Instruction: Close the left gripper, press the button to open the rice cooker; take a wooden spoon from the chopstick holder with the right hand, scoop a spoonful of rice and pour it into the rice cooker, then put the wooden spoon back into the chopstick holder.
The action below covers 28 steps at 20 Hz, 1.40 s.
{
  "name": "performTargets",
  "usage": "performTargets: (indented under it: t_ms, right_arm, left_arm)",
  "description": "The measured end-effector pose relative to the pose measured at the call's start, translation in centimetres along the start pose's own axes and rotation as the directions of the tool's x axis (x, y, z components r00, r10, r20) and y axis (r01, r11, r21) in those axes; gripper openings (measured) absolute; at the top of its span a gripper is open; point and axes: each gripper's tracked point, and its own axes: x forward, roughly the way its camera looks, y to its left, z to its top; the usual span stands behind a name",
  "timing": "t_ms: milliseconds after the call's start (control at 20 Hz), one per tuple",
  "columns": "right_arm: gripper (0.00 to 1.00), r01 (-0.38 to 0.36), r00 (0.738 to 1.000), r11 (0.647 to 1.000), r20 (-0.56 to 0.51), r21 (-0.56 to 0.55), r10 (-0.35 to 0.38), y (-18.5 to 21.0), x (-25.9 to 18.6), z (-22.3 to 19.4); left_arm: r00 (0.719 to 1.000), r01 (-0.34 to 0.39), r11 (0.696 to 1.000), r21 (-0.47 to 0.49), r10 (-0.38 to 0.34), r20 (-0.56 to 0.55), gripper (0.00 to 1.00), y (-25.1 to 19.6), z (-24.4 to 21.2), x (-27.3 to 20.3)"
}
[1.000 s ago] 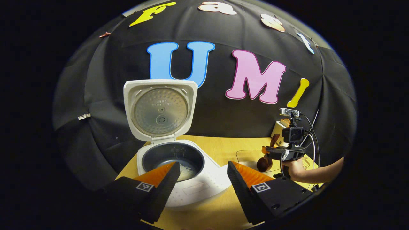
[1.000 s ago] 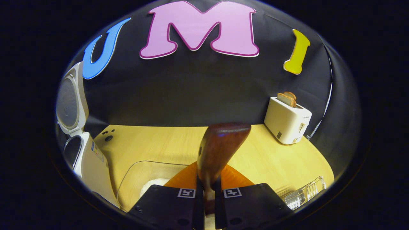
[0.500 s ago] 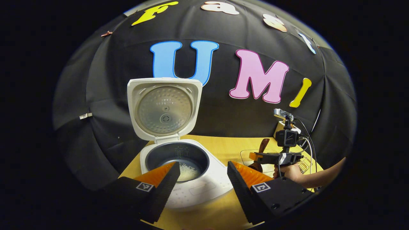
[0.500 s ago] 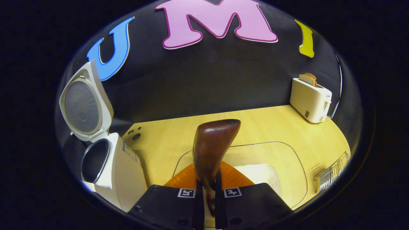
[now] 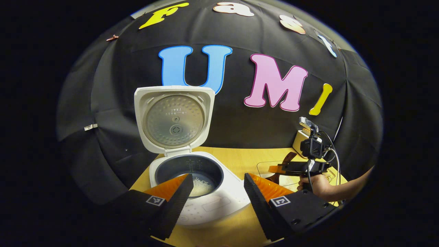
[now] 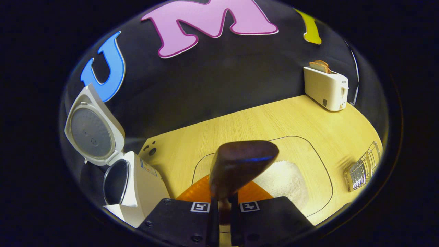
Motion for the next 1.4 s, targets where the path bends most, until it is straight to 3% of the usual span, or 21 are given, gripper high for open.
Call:
performTargets:
  t_ms: [300, 650, 1150, 1400]
  right_arm:
    - [0.17, -0.018, 1.0, 0.997, 0.015, 0.074, 0.016, -0.1, -1.2, 1.3]
    - [0.17, -0.031, 0.999, 0.971, 0.03, 0.238, 0.025, -1.3, -2.4, 1.8]
    - [0.17, -0.074, 0.99, 0.976, 0.13, 0.203, 0.048, -1.3, -5.7, 7.0]
    - [0.16, -0.127, 0.98, 0.976, 0.173, 0.179, 0.095, 1.0, -7.2, 10.4]
  left_arm:
    - [1.0, -0.003, 1.0, 0.003, 0.003, 0.003, 0.95, -0.1, 0.1, -0.2]
    - [1.0, 0.015, 0.999, 0.032, -0.015, -0.008, 0.95, -0.6, 0.0, -0.3]
    - [0.998, 0.05, 0.996, 0.068, -0.052, 0.024, 0.96, -1.7, 1.5, 0.0]
    - [0.998, 0.051, 0.997, 0.06, -0.054, 0.037, 0.95, -1.8, 1.8, -0.8]
